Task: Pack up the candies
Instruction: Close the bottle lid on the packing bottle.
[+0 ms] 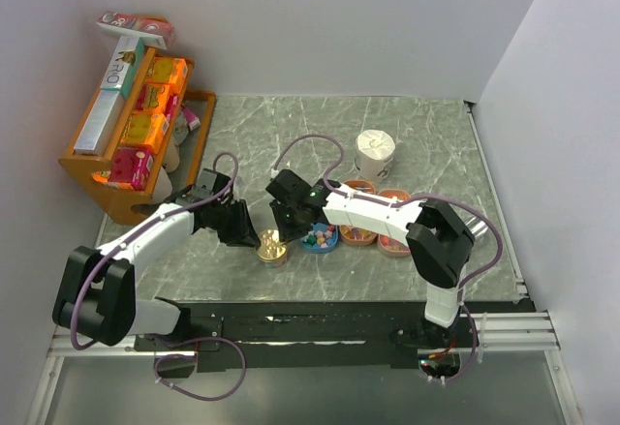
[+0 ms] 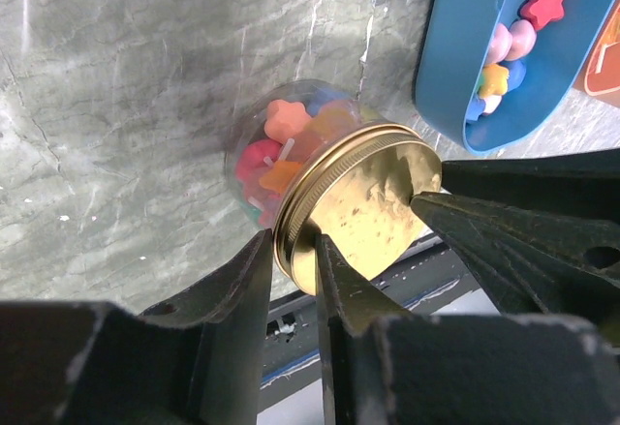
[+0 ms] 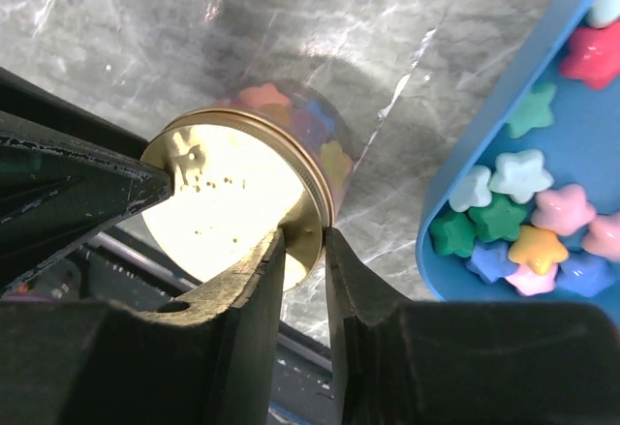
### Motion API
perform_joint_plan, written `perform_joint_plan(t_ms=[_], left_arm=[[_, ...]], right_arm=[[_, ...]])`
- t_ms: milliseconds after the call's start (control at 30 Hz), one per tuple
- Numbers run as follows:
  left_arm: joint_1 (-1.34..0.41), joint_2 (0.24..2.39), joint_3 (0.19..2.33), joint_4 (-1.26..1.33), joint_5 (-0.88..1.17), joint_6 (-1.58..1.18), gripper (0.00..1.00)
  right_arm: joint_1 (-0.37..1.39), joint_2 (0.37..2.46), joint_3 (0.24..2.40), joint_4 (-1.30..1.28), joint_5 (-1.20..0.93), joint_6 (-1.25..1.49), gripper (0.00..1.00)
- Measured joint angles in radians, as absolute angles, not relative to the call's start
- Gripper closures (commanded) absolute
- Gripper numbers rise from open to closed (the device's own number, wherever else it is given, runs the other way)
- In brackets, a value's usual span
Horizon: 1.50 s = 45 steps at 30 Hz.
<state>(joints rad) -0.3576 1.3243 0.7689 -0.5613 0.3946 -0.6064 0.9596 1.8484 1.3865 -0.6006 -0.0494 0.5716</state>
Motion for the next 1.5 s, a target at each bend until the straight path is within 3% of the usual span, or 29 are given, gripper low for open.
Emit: perform_joint_plan(t_ms=[400, 1000, 1300, 1500], left_arm=[[-0.357, 1.354, 0.786, -0.57, 0.4, -0.619, 0.72], [-0.355, 1.471, 0.856, -0.582, 0.432, -0.643, 0.68], [-0.356, 1.53, 0.896, -0.58, 0.45, -0.639, 0.49], [-0.364, 1.534, 0.916, -0.615, 0.405, -0.628, 0.5]], right_arm=[[0.978, 1.85, 1.395, -0.617, 0.012, 0.601, 0.72], [0.978, 1.849, 1.403, -0.637, 0.054, 0.604, 0.62], [0.978, 1.849, 1.408, -0.654, 0.075, 0.604, 0.6], [0.978, 1.849, 1.408, -0.654, 0.075, 0.605, 0.6]])
